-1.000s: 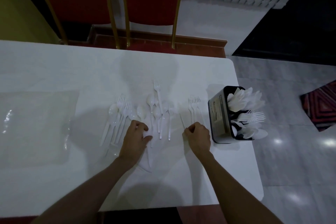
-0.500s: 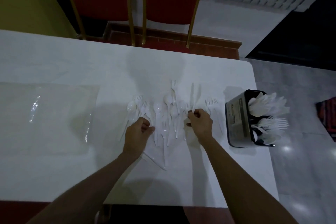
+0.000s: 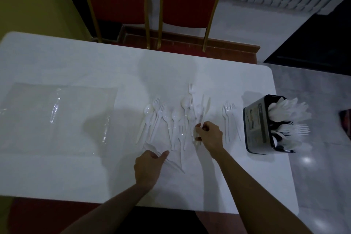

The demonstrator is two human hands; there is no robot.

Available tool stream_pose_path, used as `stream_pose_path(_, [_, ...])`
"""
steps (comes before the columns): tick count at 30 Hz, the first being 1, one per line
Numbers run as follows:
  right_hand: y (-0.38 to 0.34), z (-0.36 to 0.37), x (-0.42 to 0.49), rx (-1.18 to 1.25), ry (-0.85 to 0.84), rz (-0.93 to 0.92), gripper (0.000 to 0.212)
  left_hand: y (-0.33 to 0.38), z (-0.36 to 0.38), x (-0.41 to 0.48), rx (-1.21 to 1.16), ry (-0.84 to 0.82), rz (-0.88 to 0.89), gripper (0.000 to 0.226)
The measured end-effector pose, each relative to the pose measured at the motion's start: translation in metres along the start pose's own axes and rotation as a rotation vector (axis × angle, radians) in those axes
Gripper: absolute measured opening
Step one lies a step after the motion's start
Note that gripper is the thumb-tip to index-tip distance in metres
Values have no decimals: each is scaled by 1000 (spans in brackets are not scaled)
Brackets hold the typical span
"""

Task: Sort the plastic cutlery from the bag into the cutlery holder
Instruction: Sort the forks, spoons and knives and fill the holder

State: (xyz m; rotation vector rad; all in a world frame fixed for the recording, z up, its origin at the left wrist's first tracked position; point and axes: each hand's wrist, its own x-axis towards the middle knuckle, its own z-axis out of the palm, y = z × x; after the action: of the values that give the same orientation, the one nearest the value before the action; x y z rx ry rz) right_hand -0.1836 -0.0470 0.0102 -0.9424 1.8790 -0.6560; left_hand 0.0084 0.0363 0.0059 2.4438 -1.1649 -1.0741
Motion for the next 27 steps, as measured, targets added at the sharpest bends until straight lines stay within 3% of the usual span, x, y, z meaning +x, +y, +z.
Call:
stream_pose_path(4, [4,1,-5,16,-56,-1,6,16,3,17,-71,-6,106,31])
stream_pose_path(10, [8,-4,-5,-1,-52,0,13,14,-6,42,-135,35,190,16])
stream_pose_path(13, [8,-5,-7,25,-63,-4,5,0,-12,40,-66,69,218,18])
stream_pose_path(17, [7,0,-9,32,-87,-5,5,-13,-14,35,-104,100,267,40])
stream_pose_path(19, [5,2,-10,39,-92,-10,7,-10,-12,33,-21,141,453,40])
stream_pose_path(23, [6,3,-12,21,-81,-37,4,3,-4,41,458,91,988,41])
stream_pose_path(27, [8,1,-16,16,-75,-49,2,10,-6,47,658,15,1244,39])
